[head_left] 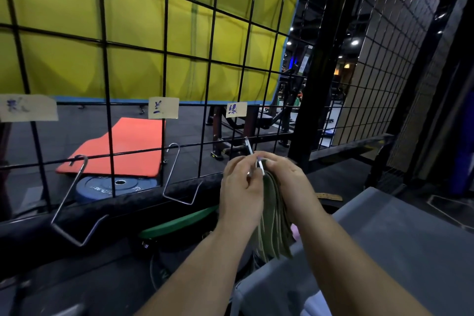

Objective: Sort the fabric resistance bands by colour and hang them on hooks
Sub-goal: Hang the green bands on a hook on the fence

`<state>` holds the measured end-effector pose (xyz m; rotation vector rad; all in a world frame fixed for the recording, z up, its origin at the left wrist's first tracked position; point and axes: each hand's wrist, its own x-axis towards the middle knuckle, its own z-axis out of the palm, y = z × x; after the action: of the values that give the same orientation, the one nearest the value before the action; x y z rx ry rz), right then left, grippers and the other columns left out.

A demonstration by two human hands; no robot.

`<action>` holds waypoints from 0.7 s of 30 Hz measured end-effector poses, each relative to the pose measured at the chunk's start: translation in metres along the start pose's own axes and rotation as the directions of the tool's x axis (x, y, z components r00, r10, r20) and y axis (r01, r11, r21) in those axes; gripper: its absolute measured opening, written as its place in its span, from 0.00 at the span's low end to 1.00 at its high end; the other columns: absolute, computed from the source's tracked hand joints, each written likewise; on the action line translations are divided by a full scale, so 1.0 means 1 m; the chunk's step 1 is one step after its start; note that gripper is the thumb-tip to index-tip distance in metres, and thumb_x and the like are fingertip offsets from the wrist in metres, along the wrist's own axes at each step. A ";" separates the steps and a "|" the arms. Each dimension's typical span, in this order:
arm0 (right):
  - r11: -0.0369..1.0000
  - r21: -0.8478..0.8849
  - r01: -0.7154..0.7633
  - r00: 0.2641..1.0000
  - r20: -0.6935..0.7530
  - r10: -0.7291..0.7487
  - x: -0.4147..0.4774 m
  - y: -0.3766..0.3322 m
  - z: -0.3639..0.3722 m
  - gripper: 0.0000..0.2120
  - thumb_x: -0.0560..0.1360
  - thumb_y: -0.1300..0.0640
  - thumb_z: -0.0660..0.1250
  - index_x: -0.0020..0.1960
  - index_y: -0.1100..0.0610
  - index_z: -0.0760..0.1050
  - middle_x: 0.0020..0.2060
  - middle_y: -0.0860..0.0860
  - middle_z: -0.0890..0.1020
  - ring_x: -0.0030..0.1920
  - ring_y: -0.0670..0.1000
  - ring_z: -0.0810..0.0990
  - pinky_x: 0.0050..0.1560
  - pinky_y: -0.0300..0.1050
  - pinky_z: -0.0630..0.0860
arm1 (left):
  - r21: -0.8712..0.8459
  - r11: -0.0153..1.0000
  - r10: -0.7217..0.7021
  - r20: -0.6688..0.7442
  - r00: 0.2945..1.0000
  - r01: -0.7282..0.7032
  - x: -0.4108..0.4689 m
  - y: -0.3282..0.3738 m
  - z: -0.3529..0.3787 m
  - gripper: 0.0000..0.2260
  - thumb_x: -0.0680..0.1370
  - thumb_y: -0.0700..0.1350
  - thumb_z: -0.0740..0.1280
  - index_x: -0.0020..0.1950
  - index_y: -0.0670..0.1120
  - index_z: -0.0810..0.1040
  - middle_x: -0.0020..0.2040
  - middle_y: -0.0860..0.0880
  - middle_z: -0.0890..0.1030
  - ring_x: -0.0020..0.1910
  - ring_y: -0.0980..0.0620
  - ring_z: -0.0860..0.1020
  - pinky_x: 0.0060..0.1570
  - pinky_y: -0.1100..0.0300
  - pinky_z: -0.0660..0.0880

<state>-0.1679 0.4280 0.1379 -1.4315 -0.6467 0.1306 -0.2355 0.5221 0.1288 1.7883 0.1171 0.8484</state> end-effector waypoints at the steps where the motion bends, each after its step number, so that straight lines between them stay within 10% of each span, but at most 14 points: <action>1: 1.000 0.012 0.001 1.000 -0.003 -0.001 -0.002 0.000 0.001 0.15 0.78 0.57 0.60 0.59 0.59 0.80 0.54 0.60 0.83 0.57 0.59 0.82 0.61 0.55 0.77 | 0.009 1.000 0.003 -0.014 1.000 -0.003 0.001 -0.002 0.001 0.12 0.82 0.44 0.60 0.60 0.59 0.77 0.56 0.61 0.70 0.56 0.63 0.72 0.48 0.78 0.64; 17: 0.996 -0.076 -0.044 0.988 -0.153 0.032 -0.013 0.004 -0.002 0.11 0.78 0.59 0.64 0.48 0.49 0.85 0.50 0.50 0.86 0.55 0.50 0.83 0.62 0.56 0.76 | 0.202 0.978 0.049 0.011 0.999 -0.051 -0.001 -0.011 0.004 0.17 0.82 0.39 0.57 0.66 0.53 0.77 0.59 0.59 0.71 0.62 0.57 0.69 0.50 0.74 0.63; 21: 0.996 -0.042 -0.079 0.988 -0.137 0.073 -0.015 0.003 -0.005 0.10 0.78 0.59 0.64 0.52 0.52 0.83 0.50 0.51 0.86 0.54 0.51 0.83 0.63 0.57 0.76 | 0.184 0.982 0.047 0.023 0.999 -0.051 -0.006 -0.011 0.006 0.17 0.81 0.39 0.58 0.66 0.54 0.77 0.63 0.58 0.73 0.67 0.57 0.67 0.64 0.64 0.67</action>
<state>-0.1766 0.4172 0.1299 -1.4979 -0.4867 0.0774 -0.2328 0.5192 0.1159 1.9789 0.1443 0.8795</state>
